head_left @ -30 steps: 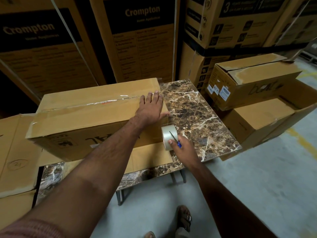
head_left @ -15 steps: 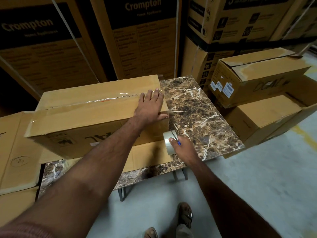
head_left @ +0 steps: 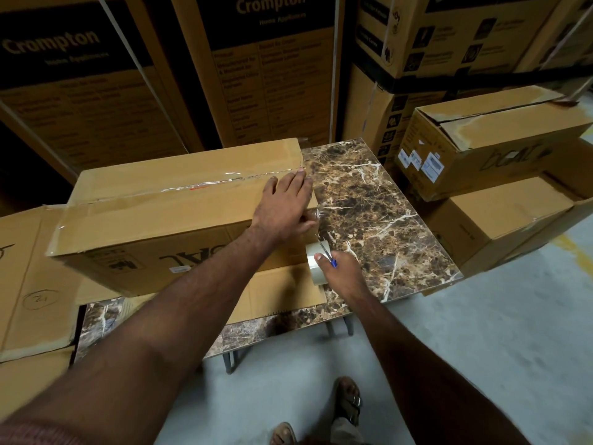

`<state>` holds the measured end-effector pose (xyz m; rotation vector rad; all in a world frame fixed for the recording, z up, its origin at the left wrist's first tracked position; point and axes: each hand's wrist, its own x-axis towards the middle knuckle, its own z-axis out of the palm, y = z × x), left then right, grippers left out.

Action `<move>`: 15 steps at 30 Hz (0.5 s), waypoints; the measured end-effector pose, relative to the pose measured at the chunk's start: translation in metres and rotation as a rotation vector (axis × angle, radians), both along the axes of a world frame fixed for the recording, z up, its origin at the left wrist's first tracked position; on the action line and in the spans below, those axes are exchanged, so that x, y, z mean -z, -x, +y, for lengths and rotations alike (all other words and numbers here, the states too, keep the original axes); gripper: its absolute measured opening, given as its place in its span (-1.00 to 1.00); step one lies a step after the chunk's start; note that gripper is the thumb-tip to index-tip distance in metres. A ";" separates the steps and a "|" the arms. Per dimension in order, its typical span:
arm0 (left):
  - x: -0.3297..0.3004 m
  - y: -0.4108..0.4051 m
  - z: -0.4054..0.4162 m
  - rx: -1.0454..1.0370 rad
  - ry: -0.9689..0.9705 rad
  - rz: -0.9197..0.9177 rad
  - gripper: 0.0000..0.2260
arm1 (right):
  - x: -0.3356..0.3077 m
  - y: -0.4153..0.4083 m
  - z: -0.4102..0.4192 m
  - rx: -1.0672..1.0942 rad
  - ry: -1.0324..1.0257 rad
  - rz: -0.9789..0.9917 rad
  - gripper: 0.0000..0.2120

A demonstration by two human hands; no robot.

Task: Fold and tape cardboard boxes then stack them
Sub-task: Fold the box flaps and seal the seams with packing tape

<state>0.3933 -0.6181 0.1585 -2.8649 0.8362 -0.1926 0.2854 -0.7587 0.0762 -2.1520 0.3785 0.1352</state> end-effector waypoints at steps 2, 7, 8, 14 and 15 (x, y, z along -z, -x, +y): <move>0.001 -0.001 0.001 -0.012 -0.001 0.003 -0.18 | 0.003 -0.002 0.000 -0.001 0.006 0.005 -0.61; 0.005 -0.003 0.004 -0.016 -0.006 -0.001 -0.23 | 0.003 -0.005 0.006 -0.006 0.005 0.024 -0.62; 0.006 -0.002 0.004 -0.015 -0.007 0.003 -0.24 | 0.004 -0.004 0.006 -0.005 0.002 0.032 -0.62; 0.006 -0.005 0.013 0.003 0.044 0.007 -0.34 | 0.006 0.005 0.004 0.047 -0.094 -0.048 -0.75; 0.005 -0.007 0.012 0.000 0.045 0.017 -0.34 | 0.004 0.006 0.001 0.081 -0.141 -0.070 -0.77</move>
